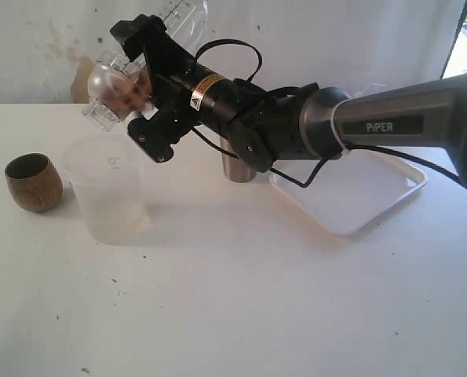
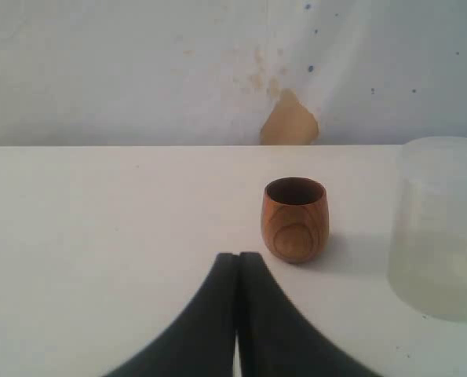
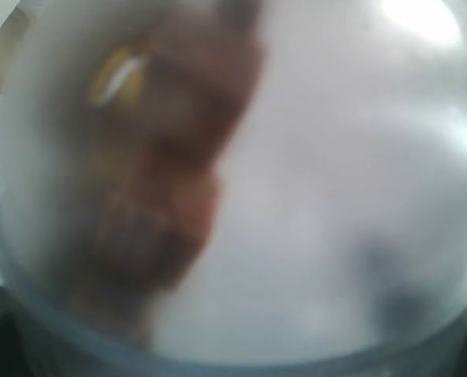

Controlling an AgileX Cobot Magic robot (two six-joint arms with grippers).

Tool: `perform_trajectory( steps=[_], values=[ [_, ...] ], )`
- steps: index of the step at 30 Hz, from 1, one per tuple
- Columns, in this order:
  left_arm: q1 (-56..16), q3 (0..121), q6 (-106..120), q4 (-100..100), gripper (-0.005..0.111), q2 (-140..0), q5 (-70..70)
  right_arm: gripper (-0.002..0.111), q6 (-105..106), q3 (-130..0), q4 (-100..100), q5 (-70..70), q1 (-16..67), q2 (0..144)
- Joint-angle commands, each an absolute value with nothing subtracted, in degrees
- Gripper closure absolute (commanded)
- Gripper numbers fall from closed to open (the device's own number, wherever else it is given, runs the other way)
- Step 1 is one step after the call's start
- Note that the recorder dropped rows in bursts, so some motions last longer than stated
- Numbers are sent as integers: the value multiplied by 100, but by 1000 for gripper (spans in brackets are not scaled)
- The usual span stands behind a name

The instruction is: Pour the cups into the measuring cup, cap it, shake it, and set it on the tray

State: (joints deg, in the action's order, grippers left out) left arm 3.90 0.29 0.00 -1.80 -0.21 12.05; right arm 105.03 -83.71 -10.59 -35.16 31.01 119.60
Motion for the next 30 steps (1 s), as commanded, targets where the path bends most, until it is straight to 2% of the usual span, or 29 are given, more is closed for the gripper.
perform_trajectory(
  steps=[1,18,20,23,26,27,30],
  values=[
    [395,0,0,-173,107,0,1161,108,10292,-8392,-1027,-3724,3212,11945],
    [395,0,0,-173,107,0,1161,108,9949,-8391,376,-3726,3294,12024],
    [395,0,0,-173,107,0,1161,108,10028,-8391,988,-3881,3294,12002],
    [395,0,0,-173,107,0,1161,108,9919,-8391,1953,-4880,3344,12000],
    [395,0,0,-173,107,0,1161,108,8431,-8391,3996,-6639,3548,11874],
    [395,0,0,-173,107,0,1161,108,7207,-8391,5198,-6996,3629,11761],
    [395,0,0,-173,107,0,1161,108,6486,-8391,7569,-6747,3707,11288]
  ],
)
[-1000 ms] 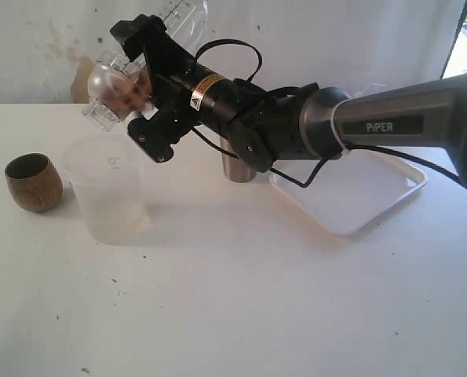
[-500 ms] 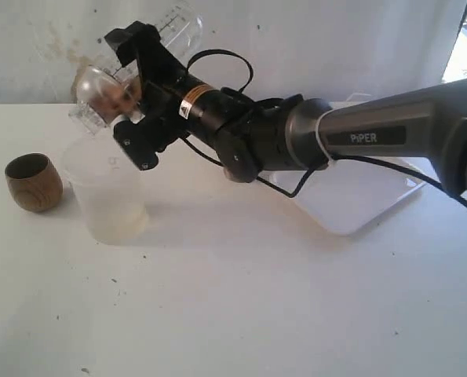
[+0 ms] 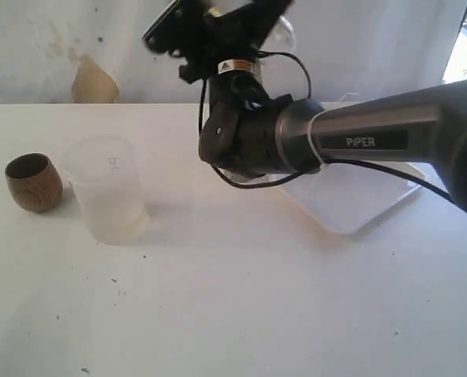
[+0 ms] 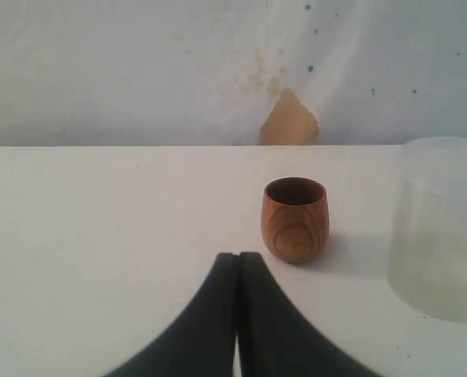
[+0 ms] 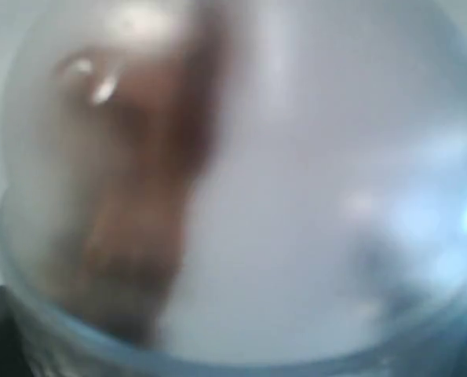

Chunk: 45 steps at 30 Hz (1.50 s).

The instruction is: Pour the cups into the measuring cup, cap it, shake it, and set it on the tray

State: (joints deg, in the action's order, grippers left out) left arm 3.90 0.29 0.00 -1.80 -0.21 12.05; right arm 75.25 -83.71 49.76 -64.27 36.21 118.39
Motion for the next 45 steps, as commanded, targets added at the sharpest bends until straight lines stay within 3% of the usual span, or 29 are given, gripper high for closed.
perform_trajectory(
  steps=[1,2,4,11,24,33,45],
  values=[
    [395,0,0,-173,107,0,1161,108,6685,-8391,7995,-6157,3707,11160],
    [395,0,0,-173,107,0,1161,108,7254,-8391,8486,-4971,3707,10951],
    [395,0,0,-173,107,0,1161,108,8267,-8391,8563,-3981,3705,10702],
    [395,0,0,-173,107,0,1161,108,9165,-8369,9995,-3972,3715,10200],
    [395,0,0,-173,107,0,1161,108,10065,-7202,9995,-36,3753,9541],
    [395,0,0,-173,107,0,1161,108,10718,-6290,9995,3172,2932,9199],
    [395,0,0,-173,107,0,1161,108,11829,-5274,9995,2407,2465,8267]
  ],
)
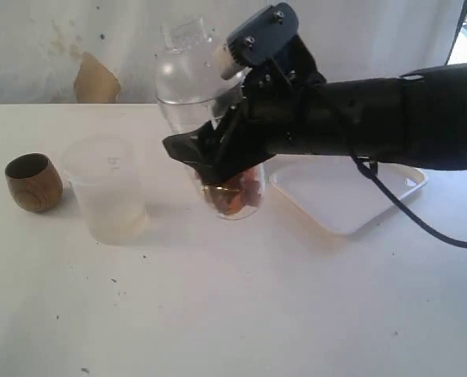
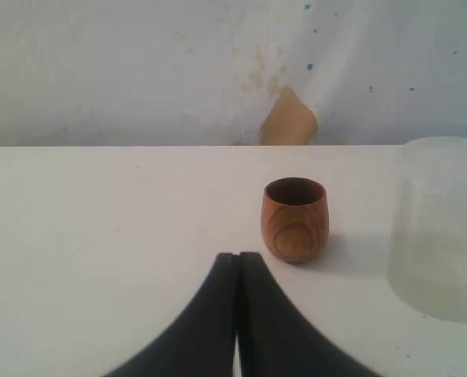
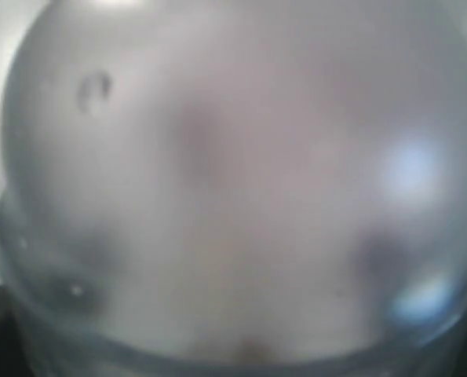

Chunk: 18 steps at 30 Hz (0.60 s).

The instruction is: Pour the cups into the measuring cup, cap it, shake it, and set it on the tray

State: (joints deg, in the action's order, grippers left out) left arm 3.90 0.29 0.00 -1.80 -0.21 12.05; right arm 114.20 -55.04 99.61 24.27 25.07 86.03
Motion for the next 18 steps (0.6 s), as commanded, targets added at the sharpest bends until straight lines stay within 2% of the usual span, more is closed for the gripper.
perform_trajectory(
  steps=[1,6,10,15,18],
  values=[
    [395,0,0,-173,107,0,1161,108,11837,-5247,9995,2373,2465,8212],
    [395,0,0,-173,107,0,1161,108,11822,-5184,9995,1969,2440,8115],
    [395,0,0,-173,107,0,1161,108,11670,-5152,9995,1552,2093,8115],
    [395,0,0,-173,107,0,1161,108,11528,-5129,9995,2243,715,8256],
    [395,0,0,-173,107,0,1161,108,11516,-5196,9995,3028,-274,8845]
  ],
)
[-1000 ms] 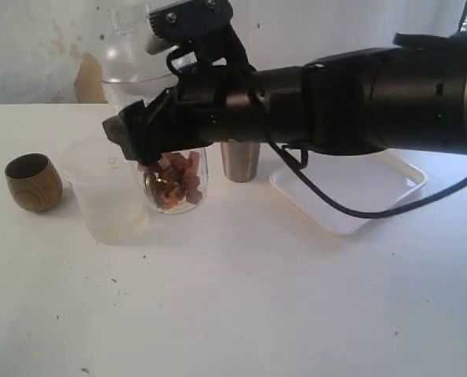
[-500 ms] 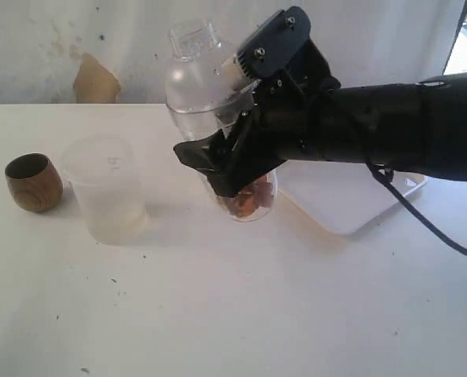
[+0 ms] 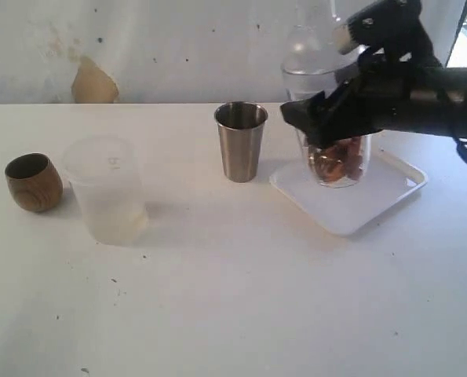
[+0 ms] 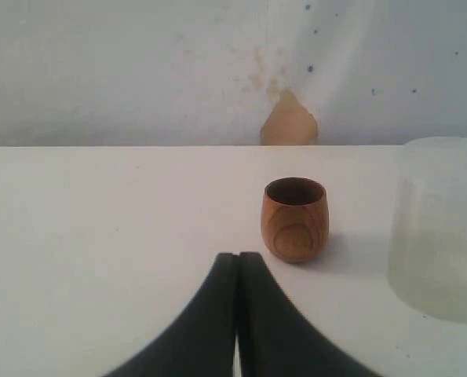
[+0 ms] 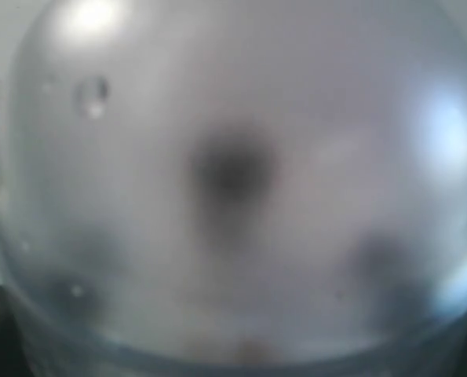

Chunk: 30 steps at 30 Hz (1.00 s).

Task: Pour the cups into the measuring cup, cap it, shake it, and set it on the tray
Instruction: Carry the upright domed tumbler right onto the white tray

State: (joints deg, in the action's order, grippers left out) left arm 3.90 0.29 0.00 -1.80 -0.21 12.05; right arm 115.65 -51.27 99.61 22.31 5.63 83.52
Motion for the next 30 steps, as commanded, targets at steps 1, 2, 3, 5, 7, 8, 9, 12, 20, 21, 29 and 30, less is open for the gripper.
perform_trajectory(
  steps=[1,2,3,5,7,8,9,12,20,21,29,30],
  values=[
    [395,0,0,-173,107,0,1161,108,11502,-5269,9995,3410,-485,9075],
    [395,0,0,-173,107,0,1161,108,11502,-5433,9995,3936,-730,9431],
    [395,0,0,-173,107,0,1161,108,11584,-5653,9995,4297,-904,9728],
    [395,0,0,-173,107,0,1161,108,11686,-5887,9995,4358,-1031,9971],
    [395,0,0,-173,107,0,1161,108,11807,-6135,9995,4287,-1111,10181],
    [395,0,0,-173,107,0,1161,108,11837,-6347,9995,4274,-1146,10370],
    [395,0,0,-173,107,0,1161,108,11847,-6491,9995,4274,-1146,10509],
    [395,0,0,-173,107,0,1161,108,12019,-7034,9995,4141,-1146,11050],
    [395,0,0,-173,107,0,1161,108,11784,-7256,9995,3970,-1146,11383],
    [395,0,0,-173,107,0,1161,108,11822,-7256,9995,3970,-1146,11382],
    [395,0,0,-173,107,0,1161,108,11797,-7256,9995,4068,-1146,11382],
    [395,0,0,-173,107,0,1161,108,11797,-7256,9995,4068,-1146,11382]
  ],
)
